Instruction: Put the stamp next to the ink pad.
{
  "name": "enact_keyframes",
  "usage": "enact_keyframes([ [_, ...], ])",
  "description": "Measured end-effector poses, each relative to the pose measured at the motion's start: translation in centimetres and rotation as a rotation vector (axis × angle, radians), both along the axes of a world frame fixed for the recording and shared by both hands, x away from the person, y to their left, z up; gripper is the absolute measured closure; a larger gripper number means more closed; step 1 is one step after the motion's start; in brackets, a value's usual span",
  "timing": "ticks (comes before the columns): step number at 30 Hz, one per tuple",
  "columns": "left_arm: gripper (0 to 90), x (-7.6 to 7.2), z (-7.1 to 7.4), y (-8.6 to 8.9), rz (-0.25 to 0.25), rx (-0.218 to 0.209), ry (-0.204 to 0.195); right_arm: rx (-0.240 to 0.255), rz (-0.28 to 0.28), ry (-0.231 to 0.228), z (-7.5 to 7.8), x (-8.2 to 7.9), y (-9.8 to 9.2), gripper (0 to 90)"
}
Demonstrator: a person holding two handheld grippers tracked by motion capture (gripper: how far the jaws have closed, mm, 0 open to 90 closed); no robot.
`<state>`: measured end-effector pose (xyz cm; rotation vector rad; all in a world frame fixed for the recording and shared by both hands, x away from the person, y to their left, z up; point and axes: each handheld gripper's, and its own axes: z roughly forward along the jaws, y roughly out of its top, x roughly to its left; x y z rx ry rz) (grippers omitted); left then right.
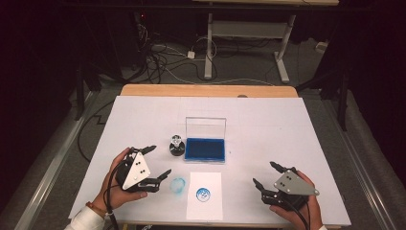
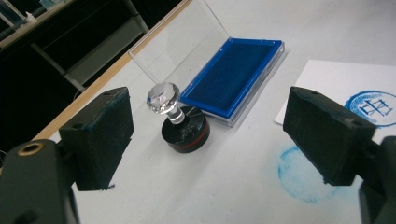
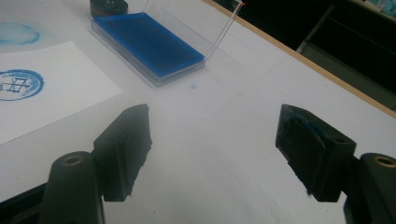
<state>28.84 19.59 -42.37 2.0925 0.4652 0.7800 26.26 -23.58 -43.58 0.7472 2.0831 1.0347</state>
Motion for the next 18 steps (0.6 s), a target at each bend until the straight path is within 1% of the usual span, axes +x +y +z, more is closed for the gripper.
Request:
enact_keyframes([
  [2, 15.5, -0.1, -0.2, 0.2, 0.001, -0.003, 0.0, -0.001, 0.0, 0.001, 0.0, 0.0, 0.0, 26.9],
  [6, 15.5, -0.4, -0.6, 0.6, 0.009, 0.007, -0.003, 0.001, -0.002, -0.001, 0.0, 0.0, -0.1, 26.9],
  [8, 15.5, -0.5, -0.8, 0.8, 0.024, 0.021, -0.011, -0.001, -0.004, -0.004, 0.0, 0.0, -0.1, 26.9],
  [10, 15.5, -0.6, -1.1, 1.1, 0.032, 0.017, -0.003, -0.002, -0.013, -0.007, 0.1, 0.0, -0.1, 26.9],
  [13, 15.5, -0.6, -1.5, 1.6, 0.045, 0.024, 0.007, 0.003, -0.018, -0.005, 0.1, 0.0, -0.2, 26.9],
  [14, 15.5, -0.7, -1.8, 1.7, 0.056, 0.028, 0.012, 0.001, -0.018, -0.004, 0.1, 0.0, -0.2, 26.9],
  [15, 15.5, -0.7, -2.0, 1.9, 0.062, 0.022, 0.025, 0.0, -0.017, -0.006, 0.1, 0.0, -0.2, 26.9],
  [17, 15.5, -0.8, -2.4, 2.0, 0.07, 0.028, 0.031, 0.001, -0.016, -0.006, 0.1, 0.1, -0.2, 26.9],
  [18, 15.5, -0.8, -2.6, 2.1, 0.076, 0.028, 0.042, 0.004, -0.016, -0.006, 0.1, 0.1, -0.2, 26.9],
])
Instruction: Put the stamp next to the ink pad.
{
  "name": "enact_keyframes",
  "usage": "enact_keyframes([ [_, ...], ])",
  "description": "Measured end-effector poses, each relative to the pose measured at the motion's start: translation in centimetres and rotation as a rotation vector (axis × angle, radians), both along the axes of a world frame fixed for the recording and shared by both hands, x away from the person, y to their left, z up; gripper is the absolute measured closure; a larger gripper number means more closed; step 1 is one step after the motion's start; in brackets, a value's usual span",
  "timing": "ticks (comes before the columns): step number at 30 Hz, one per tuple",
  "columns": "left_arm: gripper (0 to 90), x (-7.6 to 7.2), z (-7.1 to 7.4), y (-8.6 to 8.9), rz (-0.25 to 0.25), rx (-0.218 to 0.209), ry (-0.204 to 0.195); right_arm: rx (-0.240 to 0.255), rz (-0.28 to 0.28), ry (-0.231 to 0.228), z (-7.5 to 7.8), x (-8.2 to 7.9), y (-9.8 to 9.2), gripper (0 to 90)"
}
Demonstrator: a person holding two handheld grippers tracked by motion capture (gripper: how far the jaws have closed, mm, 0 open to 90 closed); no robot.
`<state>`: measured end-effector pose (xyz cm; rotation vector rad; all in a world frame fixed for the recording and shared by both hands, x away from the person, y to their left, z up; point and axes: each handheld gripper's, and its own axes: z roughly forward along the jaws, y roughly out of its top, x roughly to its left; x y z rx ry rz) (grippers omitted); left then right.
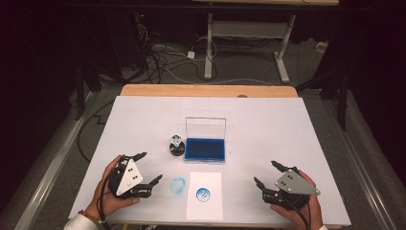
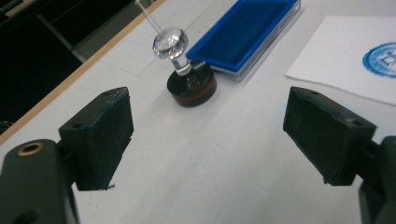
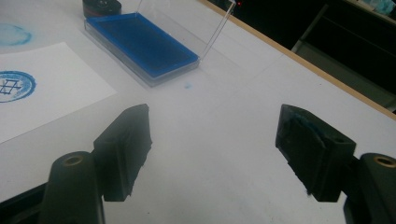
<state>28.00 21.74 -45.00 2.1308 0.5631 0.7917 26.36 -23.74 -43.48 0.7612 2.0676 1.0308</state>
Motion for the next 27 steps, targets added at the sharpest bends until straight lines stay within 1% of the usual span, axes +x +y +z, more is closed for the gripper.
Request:
enact_keyframes([
  [1, 15.5, 0.0, -0.2, 0.1, 0.002, -0.006, 0.011, 0.001, 0.0, 0.002, 0.0, 0.0, 0.0, 26.9],
  [2, 15.5, 0.0, -0.6, 0.2, 0.01, -0.004, 0.025, 0.001, -0.001, 0.003, 0.0, 0.0, 0.0, 26.9],
  [3, 15.5, 0.0, -0.8, 0.3, 0.016, 0.005, 0.028, 0.0, 0.0, 0.005, -0.1, 0.1, 0.1, 26.9],
  [6, 15.5, -0.1, -1.7, 0.8, 0.027, -0.005, 0.074, -0.003, 0.005, 0.007, -0.1, 0.1, 0.2, 26.9],
  [8, 15.5, -0.2, -2.2, 1.0, 0.034, 0.02, 0.083, -0.003, 0.006, 0.01, -0.1, 0.1, 0.2, 26.9],
  [9, 15.5, -0.2, -2.5, 1.2, 0.033, 0.017, 0.107, -0.003, 0.007, 0.01, -0.2, 0.1, 0.1, 26.9],
  [10, 15.5, -0.3, -2.6, 1.3, 0.033, 0.016, 0.113, -0.001, 0.005, 0.013, -0.2, 0.1, 0.1, 26.9],
  [11, 15.5, -0.4, -2.8, 1.4, 0.036, 0.024, 0.112, -0.001, 0.004, 0.016, -0.3, 0.1, 0.1, 26.9],
  [13, 15.5, -0.5, -3.1, 1.6, 0.041, 0.03, 0.134, -0.002, 0.003, 0.019, -0.3, 0.1, 0.0, 26.9],
  [14, 15.5, -0.6, -3.2, 1.6, 0.041, 0.033, 0.139, -0.002, 0.002, 0.019, -0.3, 0.0, -0.1, 26.9],
  [16, 15.5, -0.6, -3.3, 1.5, 0.048, 0.054, 0.131, 0.0, 0.006, 0.015, -0.2, -0.1, -0.2, 26.9],
  [18, 15.5, -0.6, -3.4, 1.4, 0.049, 0.052, 0.138, 0.003, 0.004, 0.013, -0.2, -0.1, -0.2, 26.9],
  [19, 15.5, -0.7, -3.3, 1.4, 0.05, 0.06, 0.134, 0.004, 0.004, 0.012, -0.2, -0.1, -0.2, 26.9],
  [24, 15.5, -0.7, -2.8, 1.5, 0.049, 0.033, 0.118, -0.007, 0.011, 0.015, -0.2, -0.2, -0.1, 26.9],
  [27, 15.5, -0.7, -2.8, 1.5, 0.042, 0.035, 0.117, -0.012, 0.012, 0.011, -0.2, -0.3, -0.1, 26.9],
])
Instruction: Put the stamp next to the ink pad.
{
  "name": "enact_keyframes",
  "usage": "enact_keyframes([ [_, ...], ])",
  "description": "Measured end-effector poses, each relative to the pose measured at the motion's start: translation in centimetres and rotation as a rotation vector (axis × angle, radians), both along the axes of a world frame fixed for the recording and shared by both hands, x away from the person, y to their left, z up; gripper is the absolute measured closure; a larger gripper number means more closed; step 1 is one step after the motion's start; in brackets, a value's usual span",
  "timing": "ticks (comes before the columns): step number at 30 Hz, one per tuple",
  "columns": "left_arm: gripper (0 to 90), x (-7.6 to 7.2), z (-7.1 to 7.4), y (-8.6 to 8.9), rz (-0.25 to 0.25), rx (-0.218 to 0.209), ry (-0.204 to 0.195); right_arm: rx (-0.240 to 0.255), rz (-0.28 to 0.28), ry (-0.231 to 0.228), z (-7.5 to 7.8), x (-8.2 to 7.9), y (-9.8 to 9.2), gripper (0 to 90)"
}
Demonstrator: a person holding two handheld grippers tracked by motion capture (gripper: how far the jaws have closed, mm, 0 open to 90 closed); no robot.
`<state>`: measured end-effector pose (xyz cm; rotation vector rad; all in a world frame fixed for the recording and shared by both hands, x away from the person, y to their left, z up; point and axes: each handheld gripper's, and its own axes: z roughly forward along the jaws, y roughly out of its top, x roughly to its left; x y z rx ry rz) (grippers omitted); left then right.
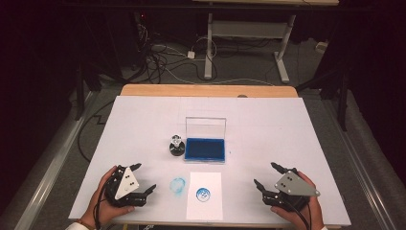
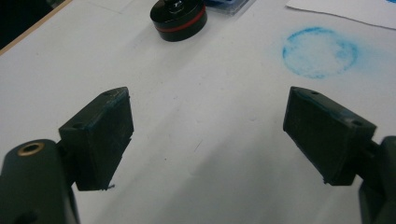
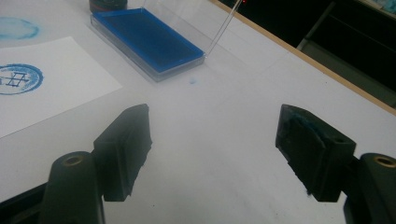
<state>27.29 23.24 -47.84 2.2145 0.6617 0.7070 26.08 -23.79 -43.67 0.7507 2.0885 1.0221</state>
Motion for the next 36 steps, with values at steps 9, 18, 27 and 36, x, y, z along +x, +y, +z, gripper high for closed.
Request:
enact_keyframes([
  [9, 15.5, -0.04, 0.22, 0.17, -0.019, -0.01, -0.002, -0.005, -0.011, 0.003, 0.03, -0.09, 0.33, 26.8],
  [18, 15.5, 0.05, 0.15, -0.11, -0.03, -0.009, 0.015, 0.008, -0.01, 0.019, -0.16, 0.05, 0.33, 26.9],
  [27, 15.5, 0.15, 0.18, -0.15, -0.033, -0.011, 0.03, 0.013, -0.017, 0.025, -0.23, 0.15, 0.32, 26.9],
  [36, 15.5, 0.29, 0.53, 0.13, -0.018, -0.037, 0.03, 0.014, -0.019, 0.031, -0.39, 0.31, 0.39, 26.9],
])
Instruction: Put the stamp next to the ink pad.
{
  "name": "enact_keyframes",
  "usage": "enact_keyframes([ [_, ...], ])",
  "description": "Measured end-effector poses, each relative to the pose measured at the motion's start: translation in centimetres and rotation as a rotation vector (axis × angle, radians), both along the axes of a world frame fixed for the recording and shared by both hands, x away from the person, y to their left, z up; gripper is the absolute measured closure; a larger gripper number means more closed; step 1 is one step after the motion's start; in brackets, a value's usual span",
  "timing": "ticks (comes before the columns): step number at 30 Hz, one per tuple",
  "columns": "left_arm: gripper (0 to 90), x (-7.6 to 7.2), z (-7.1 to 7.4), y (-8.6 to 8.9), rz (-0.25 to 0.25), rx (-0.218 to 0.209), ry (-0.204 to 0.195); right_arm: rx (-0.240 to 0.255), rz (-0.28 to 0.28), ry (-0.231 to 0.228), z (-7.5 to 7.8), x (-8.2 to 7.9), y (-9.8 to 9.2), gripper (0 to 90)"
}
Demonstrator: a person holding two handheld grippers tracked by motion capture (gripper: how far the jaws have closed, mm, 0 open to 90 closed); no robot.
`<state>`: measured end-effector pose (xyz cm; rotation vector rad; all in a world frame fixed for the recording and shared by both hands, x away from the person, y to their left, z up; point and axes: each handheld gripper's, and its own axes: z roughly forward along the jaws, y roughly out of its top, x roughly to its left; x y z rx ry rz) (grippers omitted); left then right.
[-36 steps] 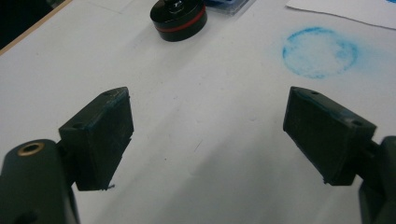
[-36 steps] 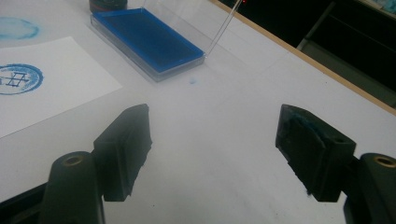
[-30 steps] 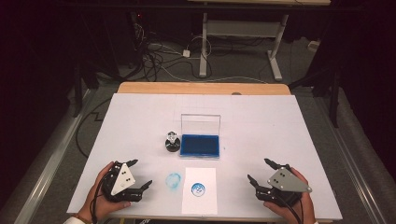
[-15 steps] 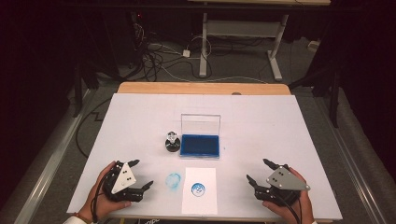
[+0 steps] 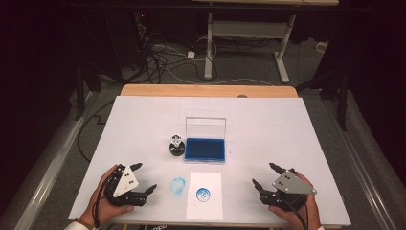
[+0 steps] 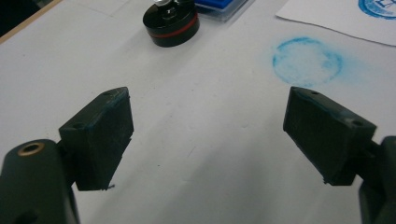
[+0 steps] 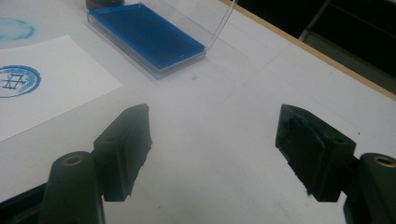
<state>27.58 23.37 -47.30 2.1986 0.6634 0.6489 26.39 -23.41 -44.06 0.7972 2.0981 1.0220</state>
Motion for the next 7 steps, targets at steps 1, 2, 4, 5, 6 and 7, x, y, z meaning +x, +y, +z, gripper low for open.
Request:
enact_keyframes([
  [1, 15.5, 0.06, 0.02, 0.04, 0.004, -0.004, 0.0, 0.0, -0.001, 0.0, -0.01, 0.02, -0.01, 26.9],
  [2, 15.5, 0.08, 0.03, 0.05, 0.006, -0.004, -0.002, 0.0, -0.001, 0.002, -0.05, 0.06, -0.04, 26.9],
  [4, 15.5, 0.16, 0.08, 0.08, 0.008, -0.007, 0.001, 0.0, -0.003, 0.005, -0.11, 0.13, -0.09, 26.9],
  [5, 15.5, 0.2, 0.09, 0.06, 0.009, -0.004, 0.001, -0.001, -0.001, 0.005, -0.15, 0.18, -0.13, 26.9],
  [6, 15.5, 0.22, 0.12, 0.06, 0.011, 0.001, -0.003, -0.002, -0.003, 0.007, -0.18, 0.22, -0.17, 26.9],
  [7, 15.5, 0.27, 0.15, 0.08, 0.014, -0.004, -0.002, -0.002, -0.005, 0.009, -0.23, 0.29, -0.22, 26.8],
])
